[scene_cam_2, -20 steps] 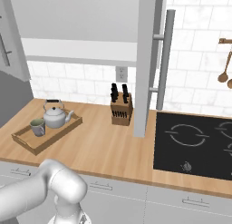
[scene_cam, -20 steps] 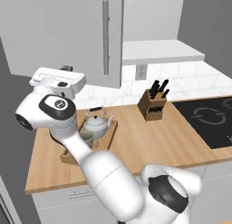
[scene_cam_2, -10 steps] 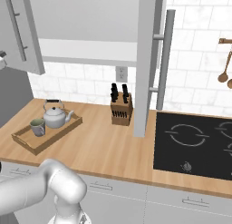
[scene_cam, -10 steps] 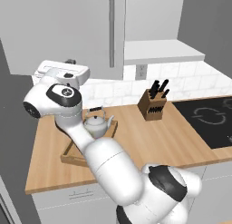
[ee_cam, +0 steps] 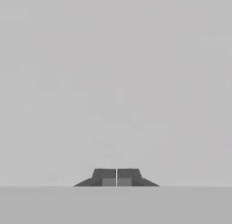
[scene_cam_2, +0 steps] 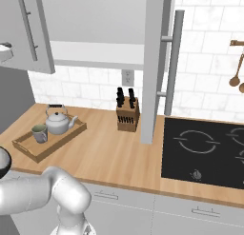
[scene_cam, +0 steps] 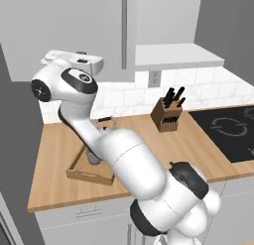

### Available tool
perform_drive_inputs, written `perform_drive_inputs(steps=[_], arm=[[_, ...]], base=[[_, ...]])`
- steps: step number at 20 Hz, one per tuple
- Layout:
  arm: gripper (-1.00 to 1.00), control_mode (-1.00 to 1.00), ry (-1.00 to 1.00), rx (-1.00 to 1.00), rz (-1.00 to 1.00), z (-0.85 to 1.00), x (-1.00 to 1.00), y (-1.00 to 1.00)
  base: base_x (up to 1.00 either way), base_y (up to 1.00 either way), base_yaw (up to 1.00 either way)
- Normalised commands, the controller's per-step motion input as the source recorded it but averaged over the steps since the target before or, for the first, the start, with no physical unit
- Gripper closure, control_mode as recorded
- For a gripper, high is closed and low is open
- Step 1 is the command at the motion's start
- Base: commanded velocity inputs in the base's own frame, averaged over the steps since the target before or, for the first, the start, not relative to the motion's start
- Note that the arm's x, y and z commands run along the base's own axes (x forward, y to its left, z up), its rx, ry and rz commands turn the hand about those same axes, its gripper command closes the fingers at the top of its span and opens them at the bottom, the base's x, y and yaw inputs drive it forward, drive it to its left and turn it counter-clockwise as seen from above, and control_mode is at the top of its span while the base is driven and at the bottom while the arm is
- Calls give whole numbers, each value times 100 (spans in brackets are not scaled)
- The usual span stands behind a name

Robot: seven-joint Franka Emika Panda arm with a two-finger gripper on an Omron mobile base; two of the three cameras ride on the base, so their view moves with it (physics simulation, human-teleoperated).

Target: Pick the kettle from the counter and place it on the tray. Then pick the mug from the cabinet and place it on the tray. Then close the cabinet doors.

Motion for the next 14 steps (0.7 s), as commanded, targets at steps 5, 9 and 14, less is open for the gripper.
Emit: perform_drive_inputs(steps=[5, 9, 14], arm=[[100, -100, 17, 3, 4, 14, 44, -32], [100, -100, 7, 0, 3, 0, 47, -12], [100, -100, 1, 0, 2, -2, 48, -11]], base=[[0, 0, 0], [0, 0, 0], [0, 0, 0]])
